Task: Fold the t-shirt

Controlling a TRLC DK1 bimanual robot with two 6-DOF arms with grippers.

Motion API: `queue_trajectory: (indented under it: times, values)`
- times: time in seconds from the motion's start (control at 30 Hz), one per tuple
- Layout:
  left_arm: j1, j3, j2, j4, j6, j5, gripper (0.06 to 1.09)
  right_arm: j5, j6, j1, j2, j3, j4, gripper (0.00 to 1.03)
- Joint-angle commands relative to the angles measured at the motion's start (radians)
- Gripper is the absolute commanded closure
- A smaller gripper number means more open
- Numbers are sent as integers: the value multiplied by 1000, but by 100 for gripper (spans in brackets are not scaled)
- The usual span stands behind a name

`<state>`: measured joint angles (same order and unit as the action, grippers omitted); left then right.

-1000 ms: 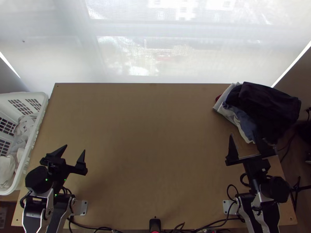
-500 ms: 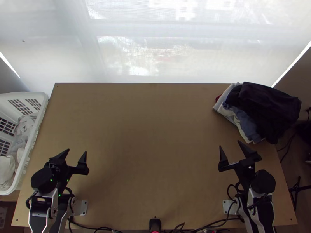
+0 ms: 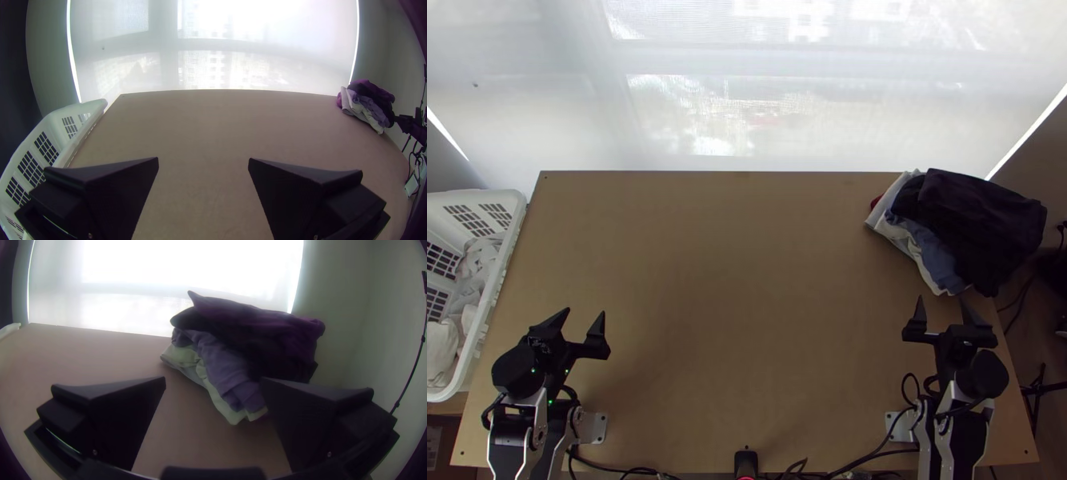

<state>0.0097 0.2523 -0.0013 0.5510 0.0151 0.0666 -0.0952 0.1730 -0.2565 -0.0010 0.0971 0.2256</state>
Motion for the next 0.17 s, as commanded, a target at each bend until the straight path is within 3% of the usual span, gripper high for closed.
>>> queue_trajectory:
  times: [0.0, 0.13]
  values:
    - [1, -1, 0, 0, -1, 1, 10, -1, 0, -49, -1, 0, 1, 4]
    - [1, -1, 0, 0, -1, 1, 10, 0, 0, -49, -1, 0, 1, 4]
